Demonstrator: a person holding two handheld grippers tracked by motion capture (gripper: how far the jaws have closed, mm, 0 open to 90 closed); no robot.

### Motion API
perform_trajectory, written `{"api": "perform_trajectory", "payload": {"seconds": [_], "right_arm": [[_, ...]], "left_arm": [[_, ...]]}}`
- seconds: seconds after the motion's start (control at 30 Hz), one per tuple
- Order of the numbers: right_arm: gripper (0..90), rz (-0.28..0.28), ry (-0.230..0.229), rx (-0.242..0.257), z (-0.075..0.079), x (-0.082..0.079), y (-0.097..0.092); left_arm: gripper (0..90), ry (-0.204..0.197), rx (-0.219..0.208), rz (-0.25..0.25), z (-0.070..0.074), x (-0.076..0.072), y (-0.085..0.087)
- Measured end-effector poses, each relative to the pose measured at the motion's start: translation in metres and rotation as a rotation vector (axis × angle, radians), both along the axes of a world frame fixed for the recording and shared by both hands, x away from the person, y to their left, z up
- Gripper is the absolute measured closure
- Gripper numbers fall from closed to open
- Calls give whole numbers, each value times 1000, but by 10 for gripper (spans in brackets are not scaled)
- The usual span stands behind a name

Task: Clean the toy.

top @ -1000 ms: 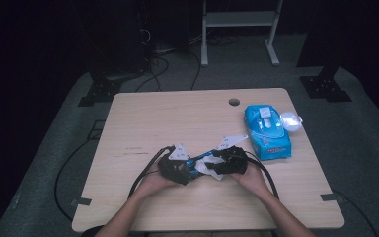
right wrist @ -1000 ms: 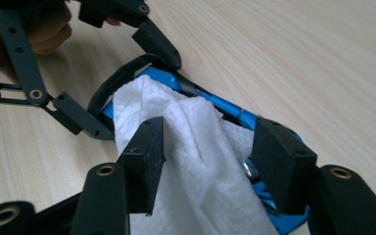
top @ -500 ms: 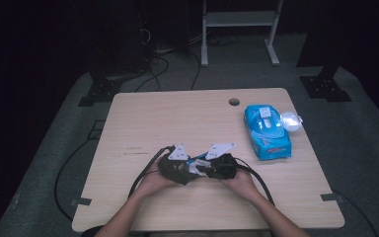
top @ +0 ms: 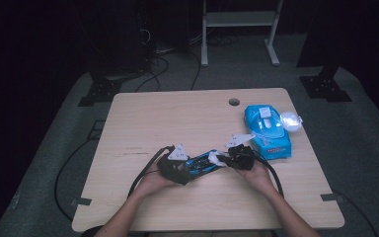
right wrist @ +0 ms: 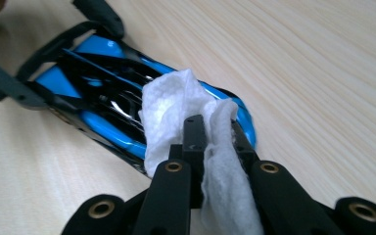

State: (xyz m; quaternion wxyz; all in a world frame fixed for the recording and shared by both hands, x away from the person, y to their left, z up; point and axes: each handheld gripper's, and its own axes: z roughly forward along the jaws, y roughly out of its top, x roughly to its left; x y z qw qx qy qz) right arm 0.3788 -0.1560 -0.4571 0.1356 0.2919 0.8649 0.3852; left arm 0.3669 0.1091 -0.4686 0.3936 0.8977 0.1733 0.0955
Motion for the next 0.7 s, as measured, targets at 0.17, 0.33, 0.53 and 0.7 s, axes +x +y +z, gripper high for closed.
{"api": "perform_trajectory", "payload": {"seconds": [0.17, 0.33, 0.53, 0.7], "right_arm": [[826, 17, 8, 28, 1, -3, 6], [822, 107, 4, 60, 3, -12, 21], [820, 30, 41, 53, -2, 1, -1], [821, -62, 66, 54, -8, 12, -21]], "left_arm": [[240, 3, -2, -1, 0, 0, 1], [240, 6, 0, -5, 0, 1, 2], [240, 1, -2, -5, 0, 0, 2], [240, 1, -10, -8, -1, 0, 3]]}}
